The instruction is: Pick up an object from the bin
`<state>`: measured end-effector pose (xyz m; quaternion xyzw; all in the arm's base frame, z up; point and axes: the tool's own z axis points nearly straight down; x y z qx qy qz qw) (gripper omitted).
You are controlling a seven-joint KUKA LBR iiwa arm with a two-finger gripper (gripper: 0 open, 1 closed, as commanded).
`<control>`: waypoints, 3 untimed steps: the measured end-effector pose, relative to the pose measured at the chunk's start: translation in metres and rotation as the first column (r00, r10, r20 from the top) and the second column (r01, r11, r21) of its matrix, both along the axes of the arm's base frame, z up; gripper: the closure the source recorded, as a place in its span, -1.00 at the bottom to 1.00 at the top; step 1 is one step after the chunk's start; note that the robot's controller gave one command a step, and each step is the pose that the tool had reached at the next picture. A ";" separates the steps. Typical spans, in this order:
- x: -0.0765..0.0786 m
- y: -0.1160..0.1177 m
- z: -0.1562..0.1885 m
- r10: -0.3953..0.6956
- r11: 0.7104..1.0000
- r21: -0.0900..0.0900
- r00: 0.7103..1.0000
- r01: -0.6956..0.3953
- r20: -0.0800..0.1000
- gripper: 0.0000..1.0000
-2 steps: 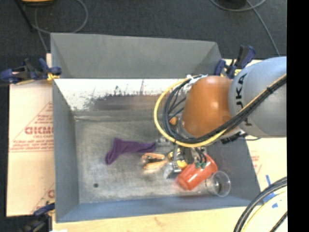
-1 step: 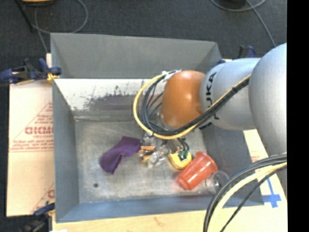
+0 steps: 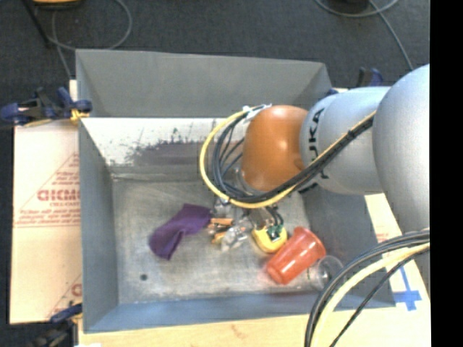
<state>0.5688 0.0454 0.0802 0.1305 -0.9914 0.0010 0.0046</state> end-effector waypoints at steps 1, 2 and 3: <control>0.009 0.002 0.121 -0.039 0.999 0.003 0.999 0.039 0.013 1.00; 0.009 0.002 0.121 -0.040 0.999 0.003 0.999 0.040 0.012 1.00; 0.009 0.001 0.120 -0.040 0.999 0.003 0.999 0.040 0.012 1.00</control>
Offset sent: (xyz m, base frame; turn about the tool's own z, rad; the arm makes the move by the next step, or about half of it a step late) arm 0.0000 0.0000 0.0000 0.0000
